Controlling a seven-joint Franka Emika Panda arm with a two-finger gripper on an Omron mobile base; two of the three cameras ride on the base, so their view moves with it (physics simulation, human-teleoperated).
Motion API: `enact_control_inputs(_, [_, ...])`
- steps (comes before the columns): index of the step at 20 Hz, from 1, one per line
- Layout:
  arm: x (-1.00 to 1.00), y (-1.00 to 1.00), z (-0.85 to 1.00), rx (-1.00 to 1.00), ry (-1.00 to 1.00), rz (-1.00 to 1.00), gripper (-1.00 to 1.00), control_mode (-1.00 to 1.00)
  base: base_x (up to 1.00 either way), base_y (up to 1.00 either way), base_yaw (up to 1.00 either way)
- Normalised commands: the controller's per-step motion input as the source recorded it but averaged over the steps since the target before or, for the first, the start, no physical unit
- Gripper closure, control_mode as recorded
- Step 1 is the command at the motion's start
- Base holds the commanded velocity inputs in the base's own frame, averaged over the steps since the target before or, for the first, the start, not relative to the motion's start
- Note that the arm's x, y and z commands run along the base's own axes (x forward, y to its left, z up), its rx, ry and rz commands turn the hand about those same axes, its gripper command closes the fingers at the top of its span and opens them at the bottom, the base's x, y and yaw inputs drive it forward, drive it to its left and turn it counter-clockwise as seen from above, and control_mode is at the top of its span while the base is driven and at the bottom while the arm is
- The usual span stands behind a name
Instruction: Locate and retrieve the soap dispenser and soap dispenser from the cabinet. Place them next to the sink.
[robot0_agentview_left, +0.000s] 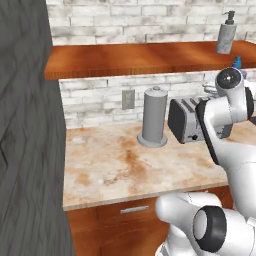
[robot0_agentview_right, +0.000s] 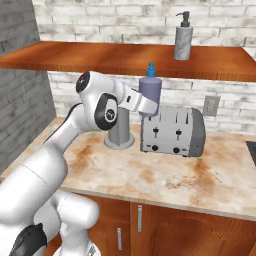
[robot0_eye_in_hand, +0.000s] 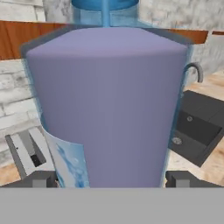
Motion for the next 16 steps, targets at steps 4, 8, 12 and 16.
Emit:
enact_control_inputs(4, [0.4, -0.72, -0.47, 0.05, 0.03, -0.08, 1.0, -1.0, 0.0, 0.0, 0.0])
enact_control_inputs(8, [0.09, -0.8, -0.66, 0.0, -0.11, -0.08, 1.0, -1.0, 0.0, 0.0, 0.0])
enact_control_inputs(12, [0.04, -0.84, -0.76, -0.01, -0.08, -0.1, 1.0, -1.0, 0.0, 0.0, 0.0])
enact_control_inputs(16, [0.11, -0.85, -0.69, -0.02, -0.04, -0.09, 1.0, -1.0, 0.0, 0.0, 0.0])
